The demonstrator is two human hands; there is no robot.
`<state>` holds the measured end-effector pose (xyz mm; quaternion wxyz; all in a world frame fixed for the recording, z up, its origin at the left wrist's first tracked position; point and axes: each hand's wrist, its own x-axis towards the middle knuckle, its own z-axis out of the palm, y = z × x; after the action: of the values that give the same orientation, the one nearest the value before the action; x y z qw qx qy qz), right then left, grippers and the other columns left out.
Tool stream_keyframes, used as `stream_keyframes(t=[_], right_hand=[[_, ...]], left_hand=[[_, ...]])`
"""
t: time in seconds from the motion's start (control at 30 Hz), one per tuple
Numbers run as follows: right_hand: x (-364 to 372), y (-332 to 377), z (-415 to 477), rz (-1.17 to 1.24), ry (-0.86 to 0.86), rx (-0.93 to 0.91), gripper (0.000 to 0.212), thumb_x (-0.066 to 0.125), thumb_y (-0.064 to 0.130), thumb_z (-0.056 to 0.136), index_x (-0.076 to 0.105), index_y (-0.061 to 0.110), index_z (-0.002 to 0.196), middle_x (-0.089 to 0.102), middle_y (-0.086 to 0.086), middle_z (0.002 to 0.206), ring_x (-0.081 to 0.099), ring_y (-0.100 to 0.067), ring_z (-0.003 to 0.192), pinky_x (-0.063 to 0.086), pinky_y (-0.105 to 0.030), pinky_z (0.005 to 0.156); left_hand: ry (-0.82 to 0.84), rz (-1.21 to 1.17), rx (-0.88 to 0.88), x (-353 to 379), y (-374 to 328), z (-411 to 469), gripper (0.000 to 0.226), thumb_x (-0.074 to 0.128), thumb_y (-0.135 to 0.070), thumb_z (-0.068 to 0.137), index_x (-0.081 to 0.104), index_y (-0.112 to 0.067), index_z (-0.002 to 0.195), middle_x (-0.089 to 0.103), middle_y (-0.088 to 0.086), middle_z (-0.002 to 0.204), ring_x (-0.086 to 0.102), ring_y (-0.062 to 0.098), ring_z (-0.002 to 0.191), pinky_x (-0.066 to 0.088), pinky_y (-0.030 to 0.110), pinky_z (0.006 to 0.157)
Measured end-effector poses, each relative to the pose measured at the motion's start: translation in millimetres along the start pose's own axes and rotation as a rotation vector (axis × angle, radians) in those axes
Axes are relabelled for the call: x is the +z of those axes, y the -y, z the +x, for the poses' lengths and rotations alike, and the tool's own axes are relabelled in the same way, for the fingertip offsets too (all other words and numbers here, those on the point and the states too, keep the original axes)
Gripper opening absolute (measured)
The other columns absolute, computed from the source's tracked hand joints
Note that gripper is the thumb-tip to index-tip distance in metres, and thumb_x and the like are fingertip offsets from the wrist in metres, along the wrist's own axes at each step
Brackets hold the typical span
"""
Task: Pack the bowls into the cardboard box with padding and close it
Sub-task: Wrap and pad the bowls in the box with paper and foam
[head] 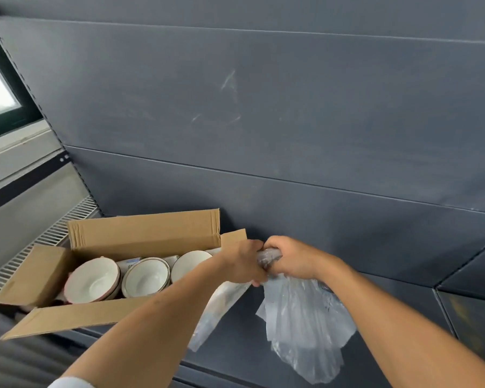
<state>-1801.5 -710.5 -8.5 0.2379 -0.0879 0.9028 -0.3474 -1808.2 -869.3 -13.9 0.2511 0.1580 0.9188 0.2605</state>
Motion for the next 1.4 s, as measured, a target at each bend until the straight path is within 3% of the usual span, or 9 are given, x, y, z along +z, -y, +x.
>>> stream_keyframes(t=[0.13, 0.27, 0.47, 0.6, 0.73, 0.93, 1.03, 1.2, 1.4], right_hand=[[10, 15, 10, -0.047, -0.021, 0.049, 0.019, 0.071, 0.022, 0.074, 0.058, 0.021, 0.088, 0.059, 0.004, 0.079, 0.052, -0.014, 0.069, 0.040, -0.030, 0.063], [29, 39, 21, 0.281, -0.076, 0.063, 0.025, 0.068, 0.022, 0.077, 0.050, 0.017, 0.061, 0.041, -0.001, 0.061, 0.040, -0.019, 0.062, 0.029, -0.033, 0.064], [57, 79, 39, 0.789, -0.232, 0.021, 0.022, 0.055, 0.004, 0.091, 0.058, 0.007, 0.070, 0.055, -0.006, 0.059, 0.052, -0.015, 0.052, 0.040, -0.027, 0.054], [69, 102, 48, 0.806, -0.343, 0.012, 0.027, 0.054, 0.006, 0.093, 0.057, 0.011, 0.067, 0.054, 0.008, 0.049, 0.051, -0.006, 0.047, 0.041, -0.020, 0.047], [80, 120, 54, 0.843, -0.428, 0.004, 0.022, 0.052, 0.007, 0.094, 0.057, 0.011, 0.073, 0.053, -0.001, 0.063, 0.051, -0.011, 0.055, 0.041, -0.023, 0.052], [97, 140, 65, 0.868, -0.501, 0.055, 0.020, 0.051, 0.009, 0.095, 0.058, 0.012, 0.076, 0.058, -0.001, 0.068, 0.056, -0.017, 0.067, 0.045, -0.029, 0.067], [100, 154, 69, 0.888, -0.504, 0.073, 0.020, 0.049, 0.007, 0.094, 0.055, 0.012, 0.076, 0.054, -0.003, 0.069, 0.053, -0.017, 0.065, 0.042, -0.026, 0.060], [101, 165, 75, 0.897, -0.508, 0.129, 0.015, 0.048, -0.003, 0.078, 0.050, 0.008, 0.068, 0.053, -0.012, 0.065, 0.055, -0.028, 0.070, 0.042, -0.032, 0.065], [107, 162, 82, 1.024, -0.527, 0.200, 0.006, 0.054, 0.003, 0.082, 0.059, 0.005, 0.079, 0.062, -0.013, 0.074, 0.061, -0.028, 0.071, 0.048, -0.034, 0.065]], left_hand=[[-0.077, -0.298, -0.012, -17, 29, -11, 0.020, 0.060, -0.008, 0.087, 0.065, -0.008, 0.106, 0.061, 0.005, 0.091, 0.057, 0.018, 0.072, 0.051, 0.024, 0.059], [-0.127, -0.585, -0.002, -30, 56, -26, 0.024, 0.068, -0.008, 0.084, 0.066, -0.014, 0.107, 0.064, 0.014, 0.095, 0.056, 0.019, 0.067, 0.052, 0.025, 0.060], [-0.080, -0.934, 0.132, -44, 77, -55, 0.014, 0.067, -0.005, 0.090, 0.067, -0.008, 0.103, 0.062, -0.001, 0.073, 0.052, 0.013, 0.062, 0.043, 0.022, 0.055], [-0.004, -0.973, 0.230, -52, 80, -72, 0.001, 0.062, -0.006, 0.093, 0.061, -0.006, 0.094, 0.064, -0.012, 0.063, 0.059, 0.000, 0.056, 0.043, 0.012, 0.052], [-0.006, -0.970, 0.169, -54, 93, -75, 0.008, 0.068, -0.012, 0.090, 0.064, -0.005, 0.089, 0.061, -0.010, 0.062, 0.054, -0.002, 0.053, 0.040, 0.010, 0.051], [0.029, -0.897, 0.089, -46, 114, -82, 0.044, 0.087, -0.026, 0.071, 0.072, -0.007, 0.108, 0.072, 0.015, 0.110, 0.067, 0.031, 0.107, 0.048, 0.045, 0.102], [0.030, -0.908, 0.015, -43, 122, -86, 0.038, 0.086, -0.020, 0.066, 0.073, -0.005, 0.099, 0.072, 0.020, 0.102, 0.068, 0.039, 0.099, 0.053, 0.048, 0.095], [0.007, -0.919, -0.090, -34, 136, -92, 0.013, 0.066, 0.002, 0.070, 0.070, -0.010, 0.072, 0.063, 0.004, 0.067, 0.059, 0.021, 0.063, 0.049, 0.028, 0.064], [0.122, -1.001, -0.046, -39, 165, -105, 0.008, 0.068, -0.011, 0.077, 0.064, -0.017, 0.082, 0.055, 0.006, 0.083, 0.050, 0.022, 0.072, 0.042, 0.032, 0.074]])
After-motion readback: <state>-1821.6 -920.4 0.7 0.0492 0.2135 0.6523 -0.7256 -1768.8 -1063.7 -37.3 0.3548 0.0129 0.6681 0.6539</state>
